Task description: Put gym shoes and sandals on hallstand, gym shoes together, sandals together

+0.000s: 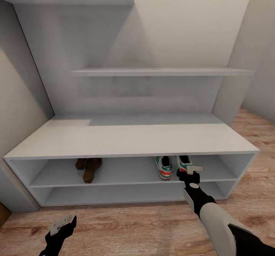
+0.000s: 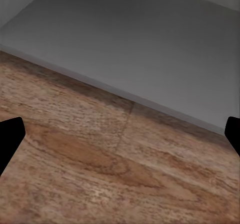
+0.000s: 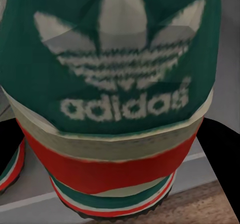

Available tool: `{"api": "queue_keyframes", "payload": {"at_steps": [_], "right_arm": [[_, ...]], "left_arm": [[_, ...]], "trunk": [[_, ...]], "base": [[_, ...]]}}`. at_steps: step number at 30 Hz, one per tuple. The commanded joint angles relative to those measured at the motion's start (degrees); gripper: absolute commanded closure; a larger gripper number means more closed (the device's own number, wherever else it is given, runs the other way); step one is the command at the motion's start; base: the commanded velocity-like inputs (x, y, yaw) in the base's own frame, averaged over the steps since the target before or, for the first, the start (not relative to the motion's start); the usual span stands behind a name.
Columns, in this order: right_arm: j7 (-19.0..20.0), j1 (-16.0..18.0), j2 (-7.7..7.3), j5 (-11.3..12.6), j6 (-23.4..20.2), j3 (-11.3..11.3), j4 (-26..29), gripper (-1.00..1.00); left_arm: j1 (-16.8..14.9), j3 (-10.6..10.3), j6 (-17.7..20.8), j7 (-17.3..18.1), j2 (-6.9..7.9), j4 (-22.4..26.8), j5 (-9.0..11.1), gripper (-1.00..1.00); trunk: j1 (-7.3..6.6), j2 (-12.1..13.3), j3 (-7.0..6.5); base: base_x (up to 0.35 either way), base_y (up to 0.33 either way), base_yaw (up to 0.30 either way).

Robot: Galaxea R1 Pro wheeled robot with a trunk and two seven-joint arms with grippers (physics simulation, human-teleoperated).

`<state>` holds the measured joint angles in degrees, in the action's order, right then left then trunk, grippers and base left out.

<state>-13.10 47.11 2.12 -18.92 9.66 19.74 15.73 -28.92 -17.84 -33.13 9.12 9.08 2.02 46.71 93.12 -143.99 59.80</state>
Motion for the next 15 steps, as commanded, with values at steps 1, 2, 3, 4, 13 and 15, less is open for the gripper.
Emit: {"api": "queue_keyframes", "payload": {"at_steps": [1,2,3,4,13,15], "right_arm": [[0.04,0.00,0.00,0.02,0.01,-0.02,0.00,1.00],[0.05,0.00,0.00,0.02,0.01,-0.01,0.00,1.00],[0.06,0.00,0.00,0.02,0.01,-0.01,0.00,1.00],[0.05,0.00,0.01,0.02,0.01,-0.03,0.00,1.00],[0.03,0.00,0.04,0.02,0.01,-0.05,0.00,1.00],[0.05,0.00,0.03,0.02,0.01,-0.05,0.00,1.00]], "left_arm": [[0.00,0.00,0.00,0.01,0.02,0.00,0.02,-1.00],[0.00,0.00,0.00,-0.01,0.01,0.00,0.01,-1.00],[0.00,0.00,0.00,0.00,0.00,0.00,0.00,-1.00],[0.00,0.00,0.00,0.00,0.01,0.00,0.02,-1.00],[0.00,0.00,0.00,0.02,0.01,0.00,0.03,-1.00],[0.00,0.00,0.00,0.02,0.00,0.00,0.04,-1.00]], "trunk": [[0.00,0.00,0.00],[0.00,0.00,0.00],[0.00,0.00,0.00],[0.00,0.00,0.00],[0.00,0.00,0.00],[0.00,0.00,0.00]], "base": [[0.000,0.000,0.000],[0.000,0.000,0.000],[0.000,0.000,0.000],[0.025,0.000,0.000],[0.105,0.000,0.000],[0.033,0.000,0.000]]}}
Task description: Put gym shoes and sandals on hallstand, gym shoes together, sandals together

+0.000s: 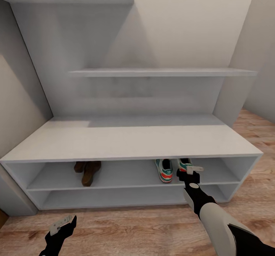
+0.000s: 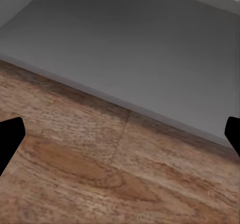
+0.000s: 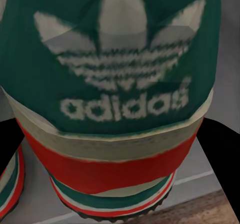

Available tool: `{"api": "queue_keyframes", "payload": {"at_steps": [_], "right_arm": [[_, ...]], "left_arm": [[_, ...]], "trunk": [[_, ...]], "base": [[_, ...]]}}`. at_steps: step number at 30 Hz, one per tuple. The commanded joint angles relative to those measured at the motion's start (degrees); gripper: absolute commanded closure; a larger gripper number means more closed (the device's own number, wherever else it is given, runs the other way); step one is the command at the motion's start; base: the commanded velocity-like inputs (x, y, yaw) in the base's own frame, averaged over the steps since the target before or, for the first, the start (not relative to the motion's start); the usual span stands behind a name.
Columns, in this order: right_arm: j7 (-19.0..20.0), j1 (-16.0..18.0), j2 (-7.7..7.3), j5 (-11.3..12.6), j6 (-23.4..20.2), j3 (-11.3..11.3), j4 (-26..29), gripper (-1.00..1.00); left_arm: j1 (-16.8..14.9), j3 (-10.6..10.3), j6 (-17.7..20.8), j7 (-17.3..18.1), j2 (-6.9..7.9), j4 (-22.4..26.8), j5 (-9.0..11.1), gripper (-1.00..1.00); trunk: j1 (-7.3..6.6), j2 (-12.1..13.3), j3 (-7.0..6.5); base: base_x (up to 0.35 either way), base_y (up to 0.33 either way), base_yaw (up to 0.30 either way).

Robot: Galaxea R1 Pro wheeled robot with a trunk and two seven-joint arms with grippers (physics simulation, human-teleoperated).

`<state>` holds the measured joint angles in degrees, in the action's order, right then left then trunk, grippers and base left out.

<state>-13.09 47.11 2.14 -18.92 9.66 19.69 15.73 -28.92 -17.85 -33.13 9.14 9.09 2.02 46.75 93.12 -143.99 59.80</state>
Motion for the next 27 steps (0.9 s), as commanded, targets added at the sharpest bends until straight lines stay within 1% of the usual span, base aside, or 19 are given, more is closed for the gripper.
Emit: {"api": "queue_keyframes", "payload": {"at_steps": [1,11,17,27], "right_arm": [[0.03,0.00,0.01,0.02,0.01,0.00,0.00,1.00],[0.00,0.00,0.02,0.02,0.01,-0.01,0.00,1.00],[0.00,0.00,0.02,0.02,0.01,-0.01,0.00,1.00],[0.00,0.00,0.04,0.02,0.01,-0.01,0.00,1.00]], "left_arm": [[0.00,0.00,0.00,0.00,-0.01,0.00,0.00,-1.00],[0.00,0.00,0.00,-0.01,-0.02,0.00,0.00,-1.00],[0.00,0.00,0.00,-0.01,0.00,0.00,0.01,-1.00],[0.00,0.00,0.00,-0.01,0.00,0.00,0.01,-1.00]], "trunk": [[0.00,0.00,0.00],[0.00,0.00,0.00],[0.00,0.00,0.00],[0.00,0.00,0.00]], "base": [[0.021,0.000,0.000],[0.011,0.000,0.000],[0.128,0.000,0.000],[0.023,0.000,0.000]]}}
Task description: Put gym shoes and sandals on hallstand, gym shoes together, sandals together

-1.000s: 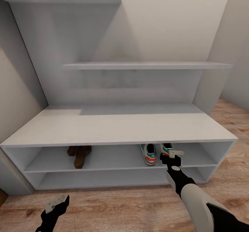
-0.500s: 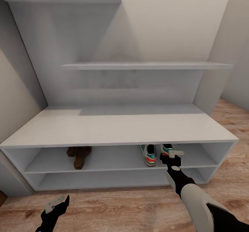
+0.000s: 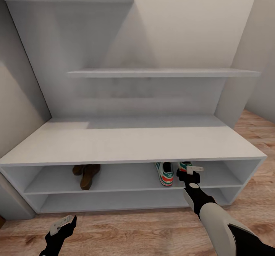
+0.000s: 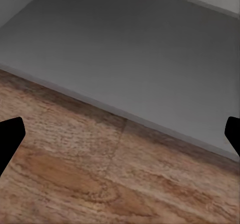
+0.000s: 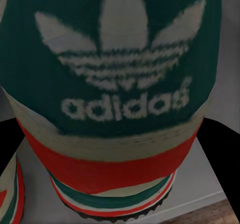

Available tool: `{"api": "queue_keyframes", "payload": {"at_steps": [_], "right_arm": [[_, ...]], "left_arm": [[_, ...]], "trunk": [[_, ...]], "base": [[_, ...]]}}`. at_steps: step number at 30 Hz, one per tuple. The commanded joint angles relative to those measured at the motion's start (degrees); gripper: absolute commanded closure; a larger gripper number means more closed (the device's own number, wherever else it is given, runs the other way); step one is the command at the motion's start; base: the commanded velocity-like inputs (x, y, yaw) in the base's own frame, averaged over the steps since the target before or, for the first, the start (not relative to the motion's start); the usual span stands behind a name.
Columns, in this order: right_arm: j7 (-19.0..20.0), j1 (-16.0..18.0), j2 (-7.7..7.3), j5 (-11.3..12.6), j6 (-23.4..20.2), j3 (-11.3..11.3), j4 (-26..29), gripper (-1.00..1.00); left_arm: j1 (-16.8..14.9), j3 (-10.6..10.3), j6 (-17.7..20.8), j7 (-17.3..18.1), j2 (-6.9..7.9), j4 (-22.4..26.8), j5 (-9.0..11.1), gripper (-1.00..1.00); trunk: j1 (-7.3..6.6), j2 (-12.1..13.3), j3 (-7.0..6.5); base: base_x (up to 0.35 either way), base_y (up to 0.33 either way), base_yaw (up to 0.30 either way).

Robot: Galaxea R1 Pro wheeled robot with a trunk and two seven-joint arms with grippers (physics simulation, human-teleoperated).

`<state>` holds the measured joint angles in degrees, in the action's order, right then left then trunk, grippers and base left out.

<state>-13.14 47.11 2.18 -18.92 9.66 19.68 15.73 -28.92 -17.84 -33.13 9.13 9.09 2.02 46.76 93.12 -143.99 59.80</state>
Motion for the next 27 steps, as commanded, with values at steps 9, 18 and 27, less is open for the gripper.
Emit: {"api": "queue_keyframes", "payload": {"at_steps": [9,18,27], "right_arm": [[0.04,0.00,-0.03,0.02,0.01,0.01,0.00,1.00],[0.04,0.00,-0.02,0.02,0.01,0.01,0.00,1.00],[0.04,0.00,-0.03,0.02,0.01,0.01,0.00,1.00]], "left_arm": [[0.00,0.00,0.00,-0.01,-0.01,0.00,-0.02,-1.00],[0.00,0.00,0.00,0.00,0.00,0.00,-0.02,-1.00],[0.00,0.00,0.00,0.01,-0.03,0.00,-0.05,-1.00]], "trunk": [[0.00,0.00,0.00],[0.00,0.00,0.00],[0.00,0.00,0.00]], "base": [[0.002,0.000,0.000],[0.058,0.000,0.000],[0.011,0.000,0.000]]}}
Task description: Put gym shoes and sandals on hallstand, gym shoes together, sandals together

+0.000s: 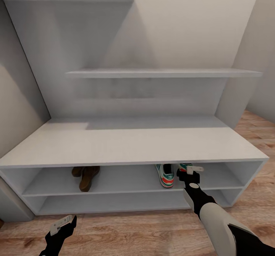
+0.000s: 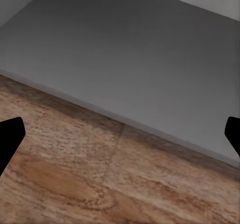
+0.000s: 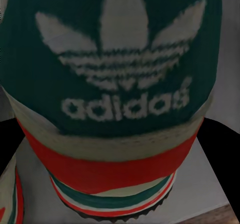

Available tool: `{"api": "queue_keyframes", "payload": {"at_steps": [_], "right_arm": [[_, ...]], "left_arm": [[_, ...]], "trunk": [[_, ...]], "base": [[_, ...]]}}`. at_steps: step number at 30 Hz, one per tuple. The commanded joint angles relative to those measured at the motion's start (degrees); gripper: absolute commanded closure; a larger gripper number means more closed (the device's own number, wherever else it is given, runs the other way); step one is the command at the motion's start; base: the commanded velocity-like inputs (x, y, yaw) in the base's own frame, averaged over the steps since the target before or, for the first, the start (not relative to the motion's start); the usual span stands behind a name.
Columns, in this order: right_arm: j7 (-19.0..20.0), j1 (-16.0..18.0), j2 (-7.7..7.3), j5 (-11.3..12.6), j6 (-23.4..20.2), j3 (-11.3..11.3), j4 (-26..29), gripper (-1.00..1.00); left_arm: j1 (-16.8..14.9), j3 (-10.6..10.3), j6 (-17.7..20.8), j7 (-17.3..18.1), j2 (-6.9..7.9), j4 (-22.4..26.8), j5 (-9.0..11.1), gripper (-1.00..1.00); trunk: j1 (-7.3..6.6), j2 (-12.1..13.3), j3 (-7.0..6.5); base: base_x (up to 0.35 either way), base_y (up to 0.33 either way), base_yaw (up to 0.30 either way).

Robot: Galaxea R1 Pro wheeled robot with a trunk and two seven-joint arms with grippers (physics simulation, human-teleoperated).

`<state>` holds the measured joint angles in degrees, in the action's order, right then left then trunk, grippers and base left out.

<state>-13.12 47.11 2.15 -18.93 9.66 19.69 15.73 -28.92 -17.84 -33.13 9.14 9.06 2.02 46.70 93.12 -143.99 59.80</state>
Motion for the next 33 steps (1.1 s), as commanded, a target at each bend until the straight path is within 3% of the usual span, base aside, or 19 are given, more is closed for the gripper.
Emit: {"api": "queue_keyframes", "payload": {"at_steps": [1,33], "right_arm": [[0.03,0.00,0.01,0.03,0.01,0.00,0.00,1.00],[0.03,0.00,-0.04,0.03,0.10,0.05,-2.54,1.00]], "left_arm": [[0.00,0.00,0.00,0.00,0.00,0.00,0.01,-1.00],[0.00,0.00,0.00,-0.01,0.00,0.00,-0.01,-1.00]], "trunk": [[0.00,0.00,0.00],[0.00,0.00,0.00]], "base": [[0.003,0.000,0.000],[0.000,0.000,0.000]]}}
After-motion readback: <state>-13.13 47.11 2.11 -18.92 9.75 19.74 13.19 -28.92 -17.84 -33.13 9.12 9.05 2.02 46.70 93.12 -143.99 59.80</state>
